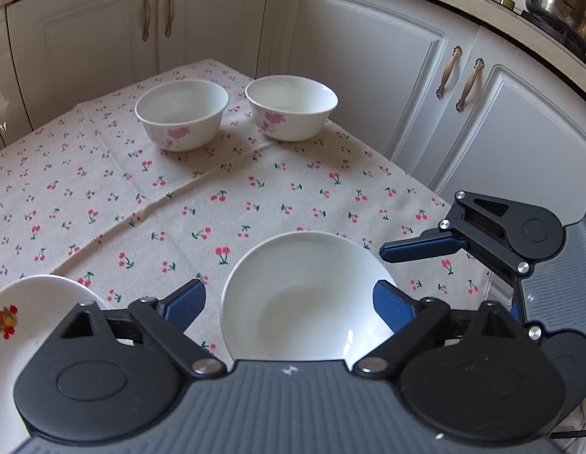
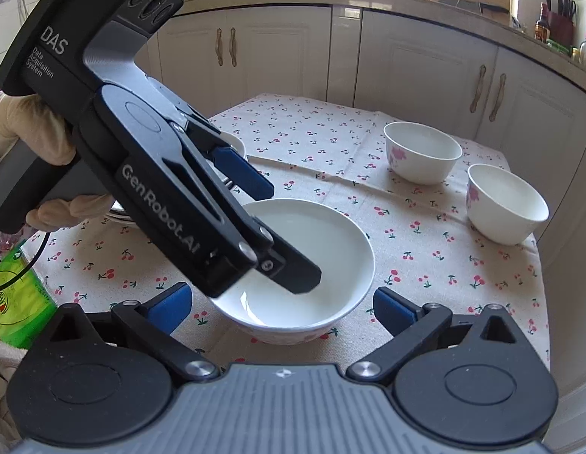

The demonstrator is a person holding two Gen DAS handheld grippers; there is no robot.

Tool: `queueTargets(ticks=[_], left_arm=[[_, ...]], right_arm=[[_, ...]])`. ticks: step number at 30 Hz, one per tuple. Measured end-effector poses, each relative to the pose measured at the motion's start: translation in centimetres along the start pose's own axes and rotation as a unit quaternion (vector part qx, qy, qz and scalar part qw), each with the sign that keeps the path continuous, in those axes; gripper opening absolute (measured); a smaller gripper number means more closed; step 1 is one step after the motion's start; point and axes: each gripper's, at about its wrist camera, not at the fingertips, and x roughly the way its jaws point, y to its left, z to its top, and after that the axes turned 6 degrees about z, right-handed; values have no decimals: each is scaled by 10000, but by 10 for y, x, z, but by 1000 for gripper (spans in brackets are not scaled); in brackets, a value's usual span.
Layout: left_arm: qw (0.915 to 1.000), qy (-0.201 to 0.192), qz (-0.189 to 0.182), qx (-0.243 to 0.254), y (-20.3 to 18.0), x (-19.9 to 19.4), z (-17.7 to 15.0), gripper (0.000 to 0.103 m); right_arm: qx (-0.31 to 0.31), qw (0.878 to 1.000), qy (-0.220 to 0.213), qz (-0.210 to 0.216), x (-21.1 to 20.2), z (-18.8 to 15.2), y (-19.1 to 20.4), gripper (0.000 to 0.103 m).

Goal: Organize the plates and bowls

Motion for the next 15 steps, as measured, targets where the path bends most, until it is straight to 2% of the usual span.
queueTargets(ticks=[5, 15], left_arm=[[9993, -253, 174, 206, -4, -13, 12, 95], [9969, -558, 176, 525, -10, -19, 66, 96]], right_arm=[[-34, 9999, -127, -87, -16, -1, -4, 103], [86, 9951, -503, -845, -43, 9, -50, 103]])
